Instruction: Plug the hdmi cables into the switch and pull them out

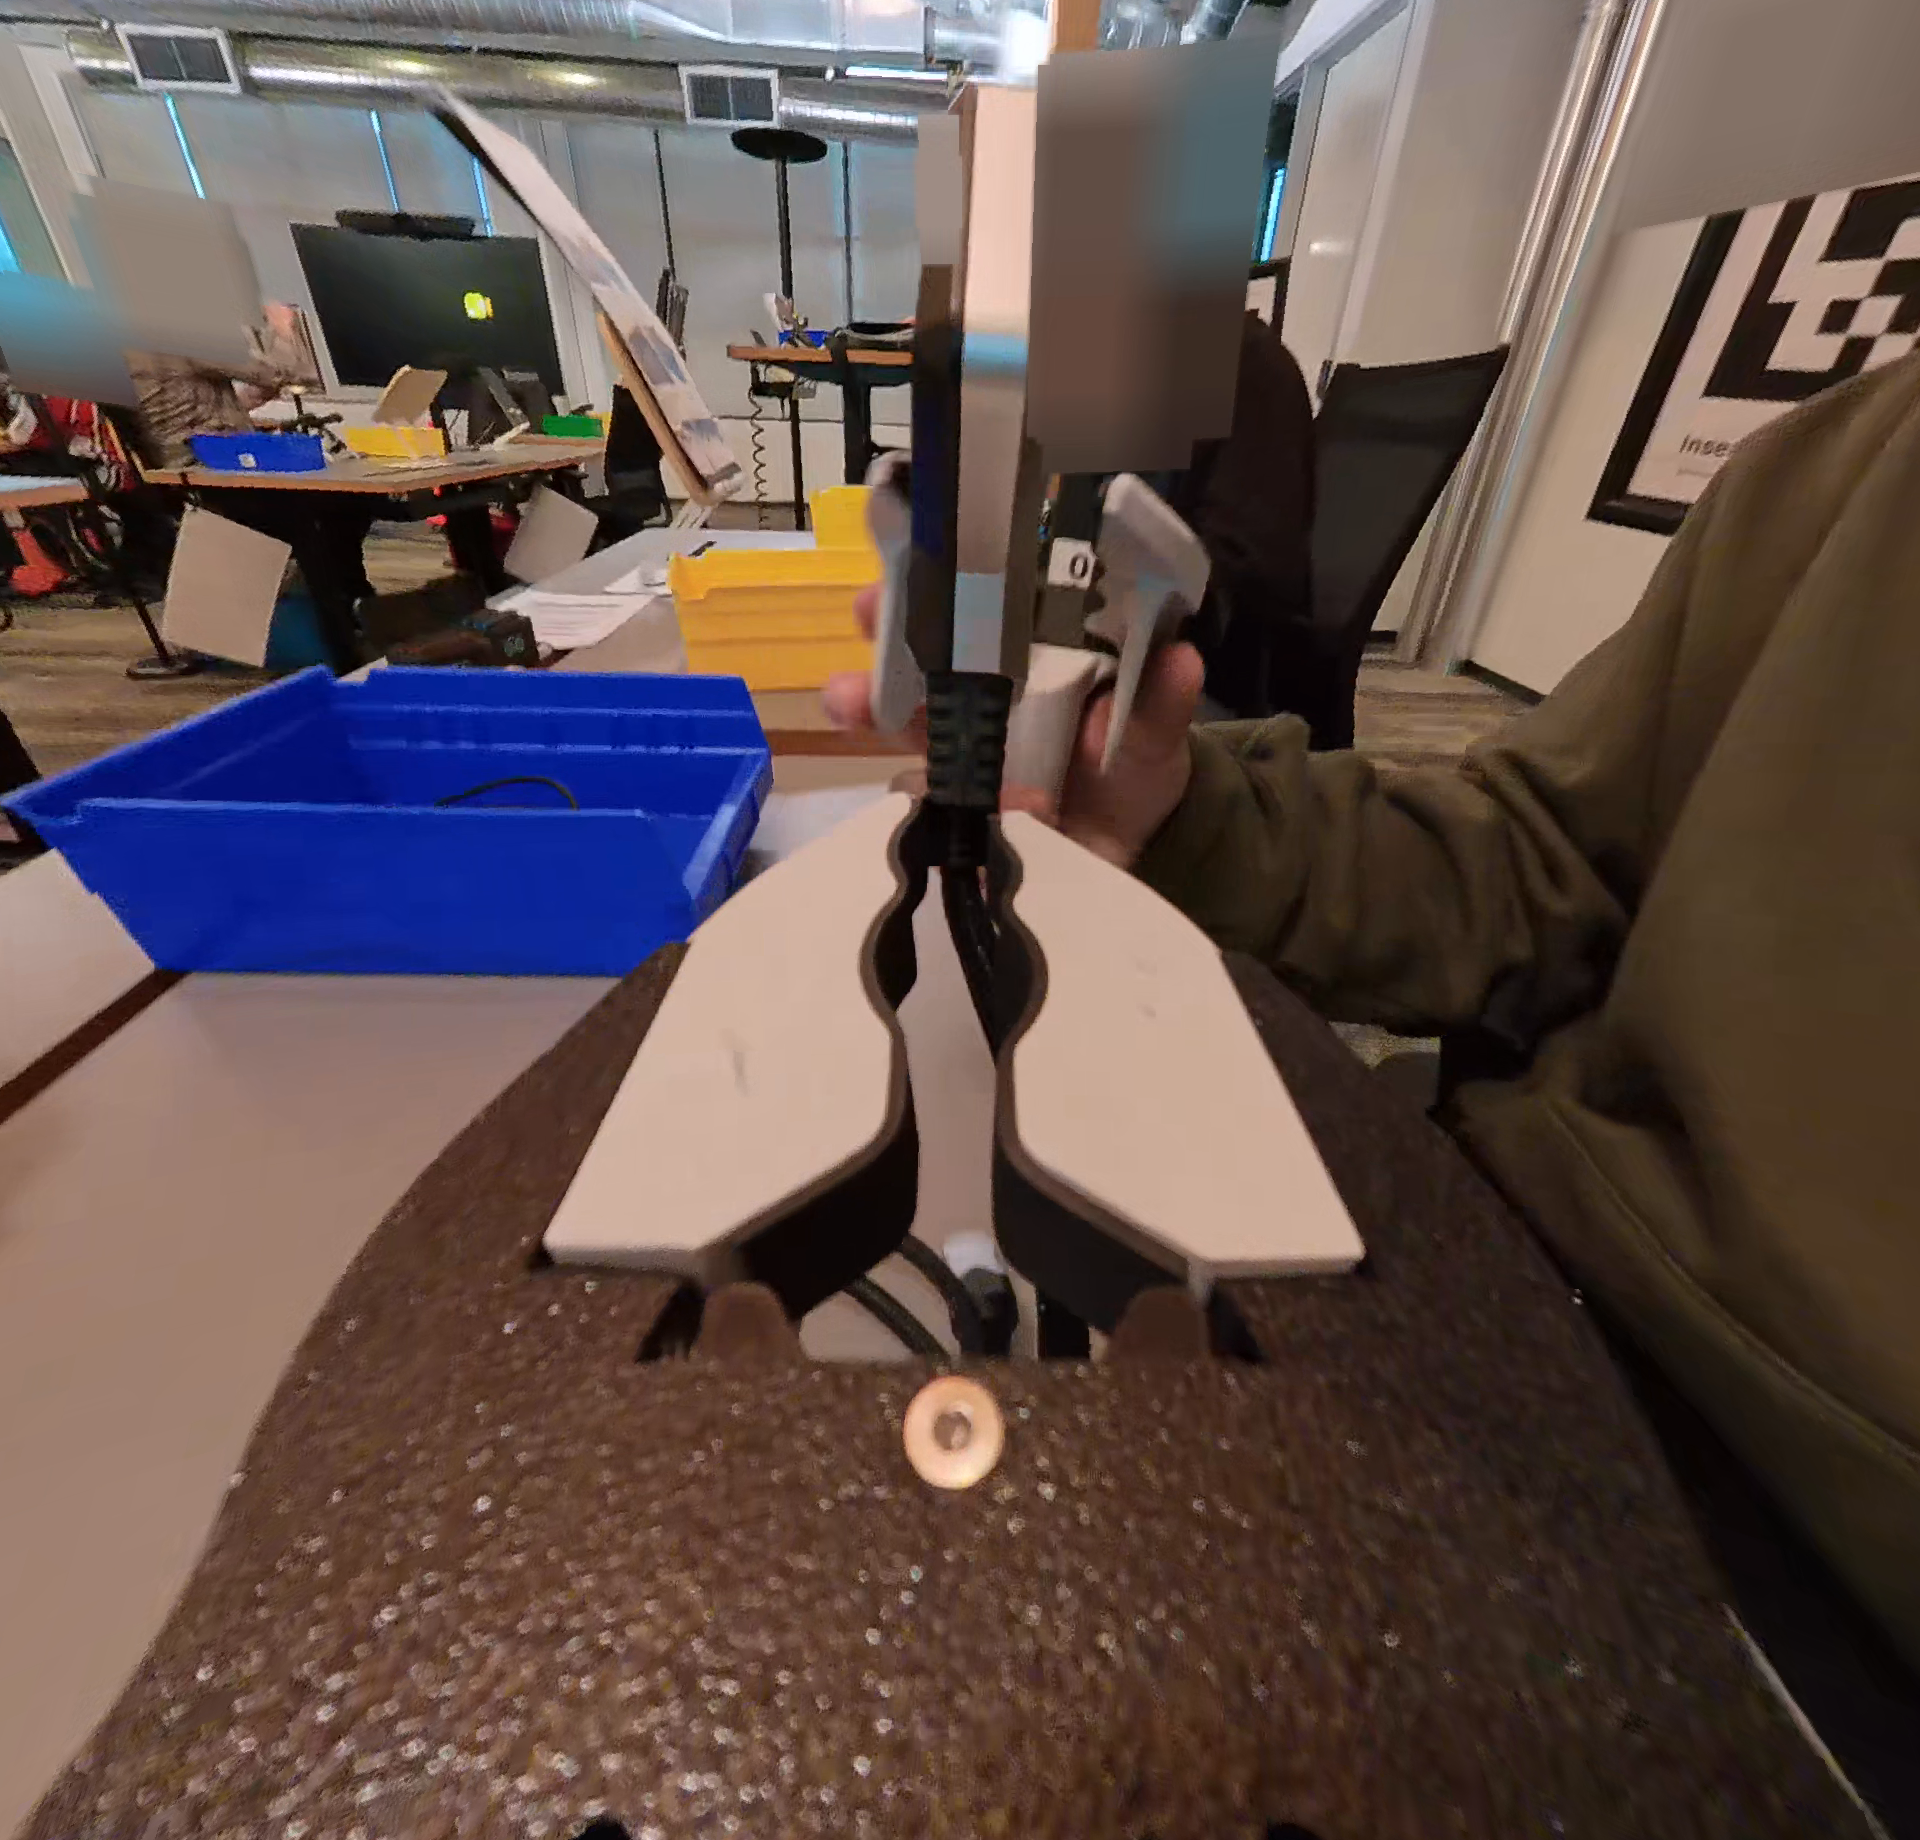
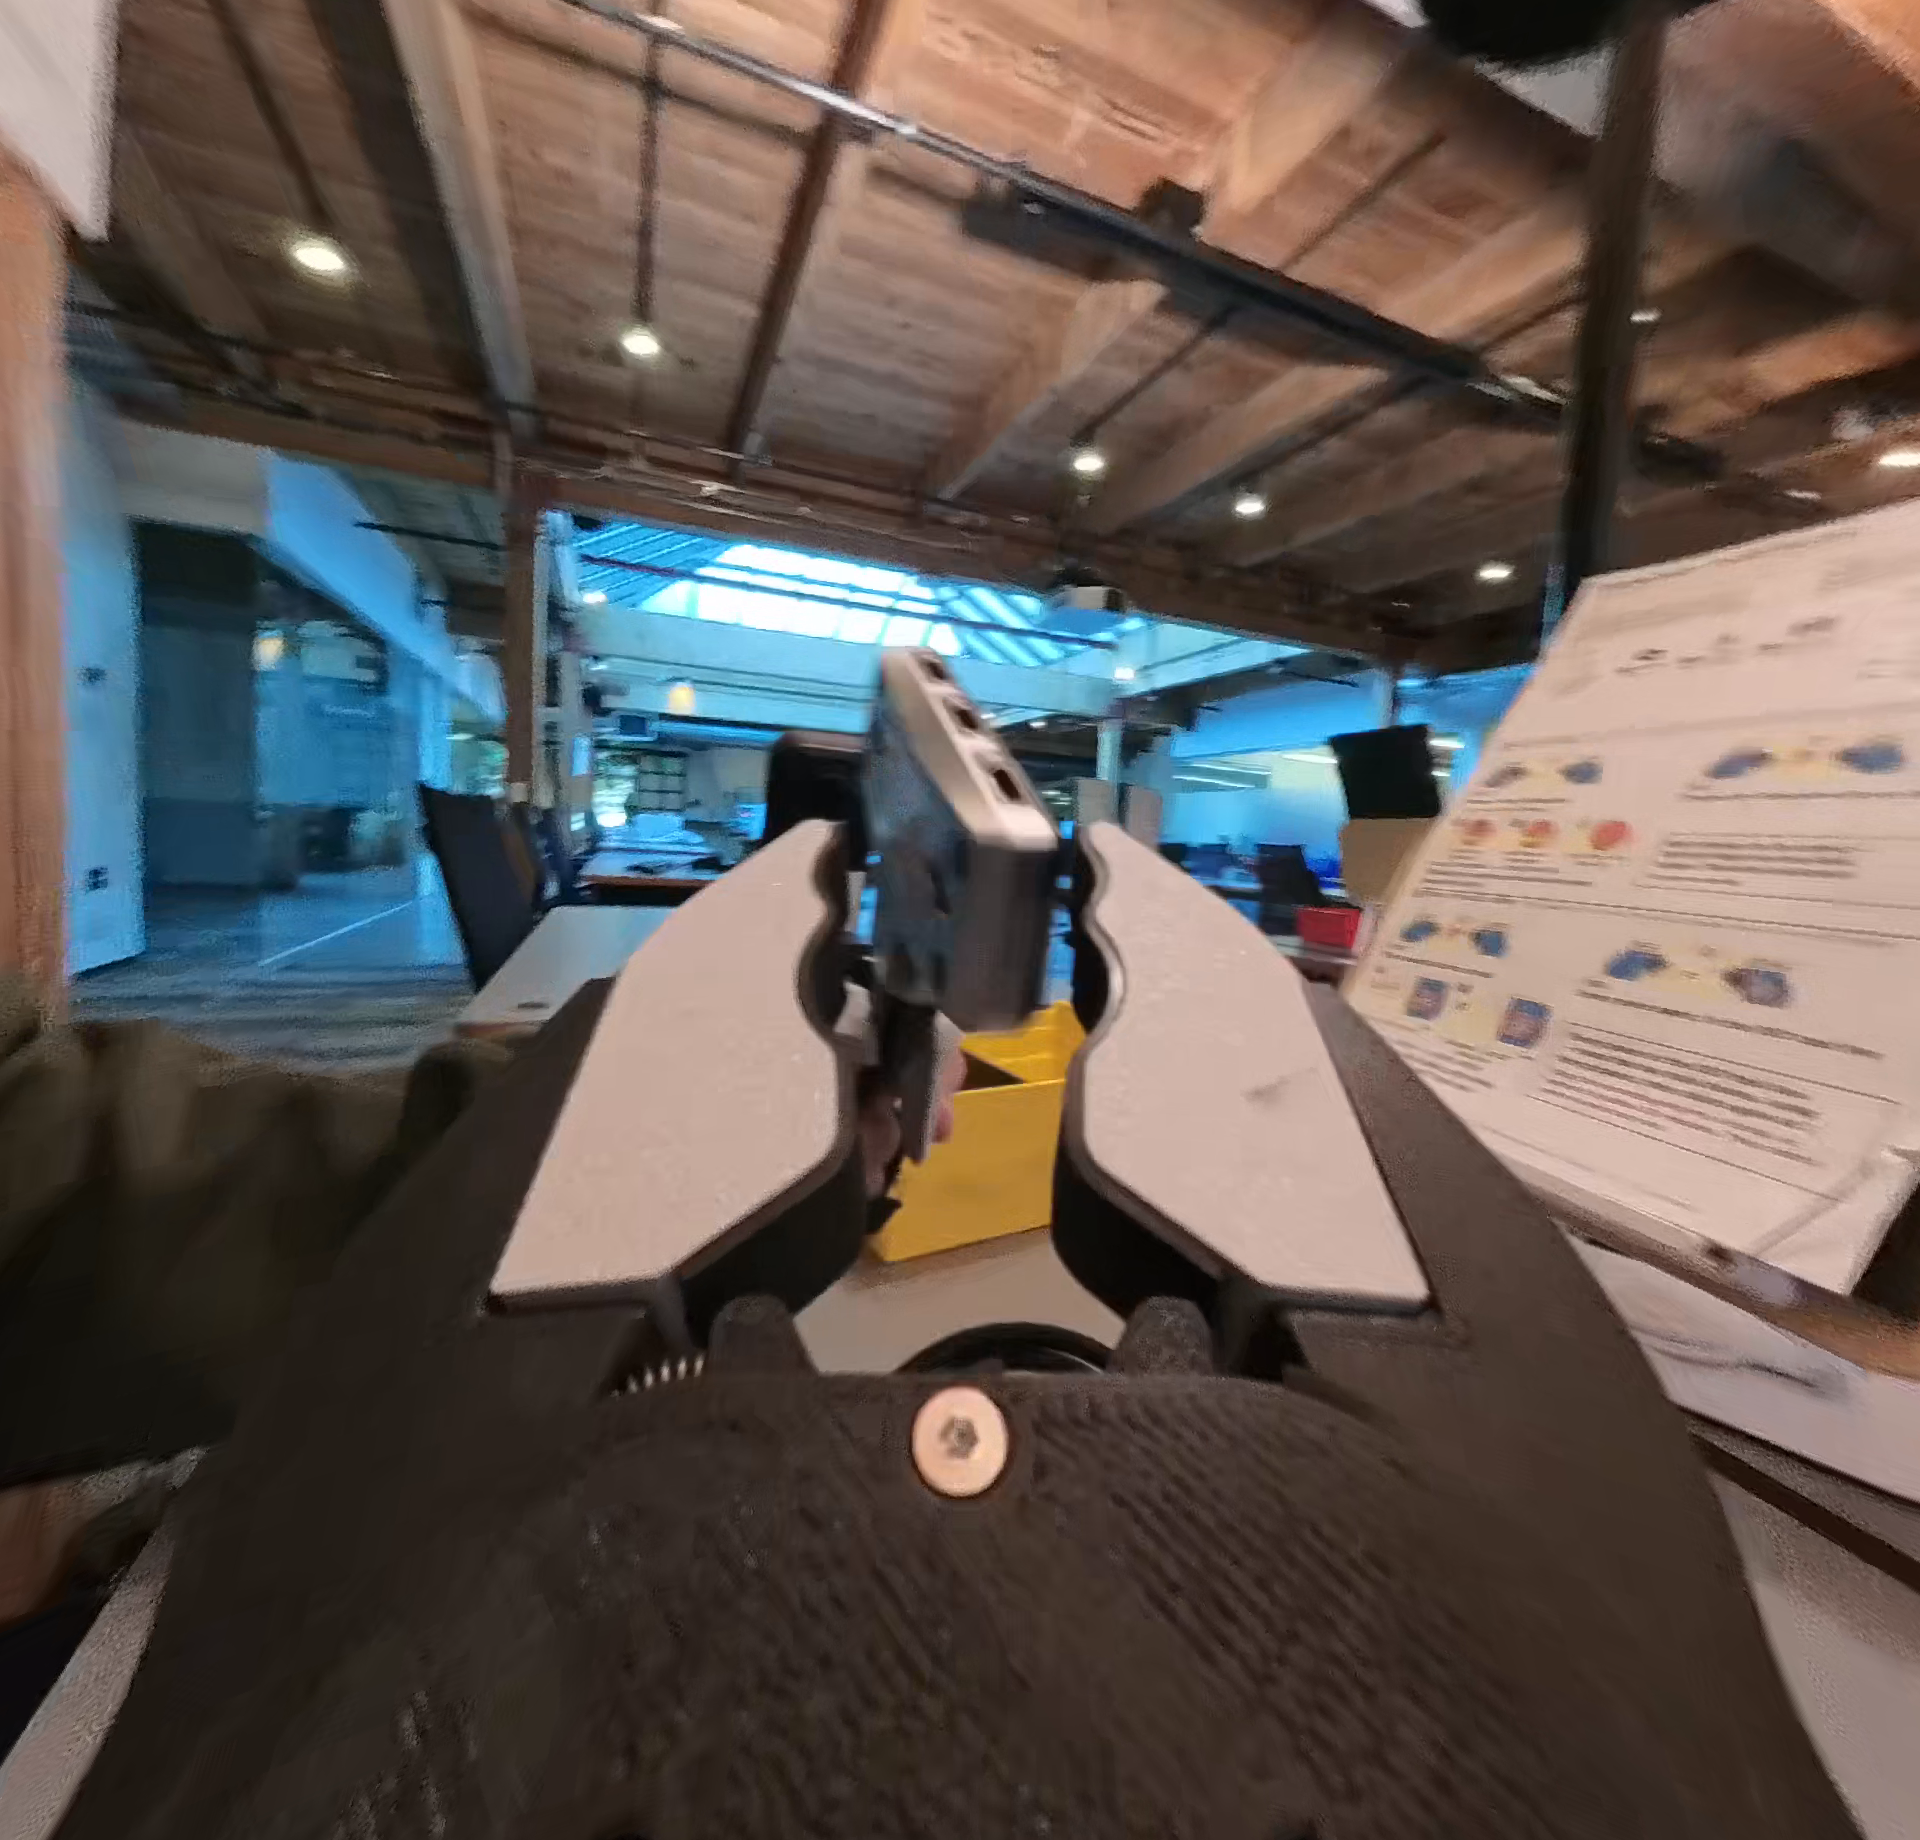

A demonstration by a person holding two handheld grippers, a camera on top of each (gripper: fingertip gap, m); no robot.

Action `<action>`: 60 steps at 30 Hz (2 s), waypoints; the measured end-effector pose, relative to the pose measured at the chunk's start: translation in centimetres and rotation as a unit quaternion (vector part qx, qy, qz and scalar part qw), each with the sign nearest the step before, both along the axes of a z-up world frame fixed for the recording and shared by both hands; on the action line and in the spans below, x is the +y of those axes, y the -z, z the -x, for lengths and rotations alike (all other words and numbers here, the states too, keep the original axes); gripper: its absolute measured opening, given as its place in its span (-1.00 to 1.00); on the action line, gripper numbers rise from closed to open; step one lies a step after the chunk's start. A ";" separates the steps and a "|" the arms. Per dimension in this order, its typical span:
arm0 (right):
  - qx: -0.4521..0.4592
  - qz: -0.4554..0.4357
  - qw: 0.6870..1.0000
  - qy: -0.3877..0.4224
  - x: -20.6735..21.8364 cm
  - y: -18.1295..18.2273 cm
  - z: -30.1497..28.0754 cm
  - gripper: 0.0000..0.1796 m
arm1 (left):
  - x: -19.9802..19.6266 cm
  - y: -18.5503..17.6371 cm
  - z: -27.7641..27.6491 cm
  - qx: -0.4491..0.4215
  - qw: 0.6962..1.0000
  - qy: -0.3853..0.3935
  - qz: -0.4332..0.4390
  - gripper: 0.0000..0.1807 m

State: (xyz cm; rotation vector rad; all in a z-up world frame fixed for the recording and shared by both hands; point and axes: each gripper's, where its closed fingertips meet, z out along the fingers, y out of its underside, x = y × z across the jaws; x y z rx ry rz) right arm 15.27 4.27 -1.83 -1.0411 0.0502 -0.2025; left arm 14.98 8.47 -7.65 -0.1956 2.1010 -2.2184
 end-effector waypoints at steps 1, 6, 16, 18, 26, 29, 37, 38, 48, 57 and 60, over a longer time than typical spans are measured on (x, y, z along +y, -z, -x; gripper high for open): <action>0.005 0.008 1.000 -0.003 0.3 0.3 -0.1 -0.56 | 0.0 0.5 0.0 0.001 1.000 -0.004 0.005 -0.90; -0.036 0.056 0.997 0.043 1.2 2.0 -0.5 -0.78 | 0.5 3.0 -1.5 0.012 0.996 -0.082 -0.022 -0.88; -0.303 0.224 0.847 0.375 3.9 5.1 -1.6 -0.78 | 3.0 1.5 -2.1 0.177 0.939 -0.287 0.069 -0.22; -0.342 0.249 0.816 0.394 4.7 6.3 -1.5 -0.78 | 3.3 1.9 -2.1 0.288 0.908 -0.286 0.104 -0.25; -0.475 0.313 0.734 0.372 7.8 10.3 0.4 -0.78 | 3.8 4.0 -1.6 0.467 0.840 -0.213 0.175 -0.57; -0.456 0.314 0.757 0.346 8.0 10.7 0.6 -0.77 | 4.1 5.0 -1.7 0.464 0.843 -0.210 0.170 -0.72; -0.248 0.319 0.912 0.076 6.2 11.3 0.9 -0.46 | 4.6 5.6 -0.9 0.469 0.862 -0.127 0.147 -0.75; -0.211 0.315 0.923 0.062 5.5 11.1 0.4 -0.44 | 4.6 5.7 -0.7 0.471 0.863 -0.109 0.143 -0.75; -0.132 0.255 0.956 -0.062 2.7 11.4 0.7 -0.62 | 4.1 5.1 2.4 0.467 0.866 0.097 0.149 -0.75; -0.147 0.248 0.953 -0.091 3.6 12.8 1.6 -0.72 | 3.5 5.3 2.5 0.463 0.862 0.145 0.145 -0.76; -0.146 0.245 0.955 -0.087 4.1 13.3 1.5 -0.75 | 3.7 5.5 1.9 0.464 0.864 0.137 0.142 -0.76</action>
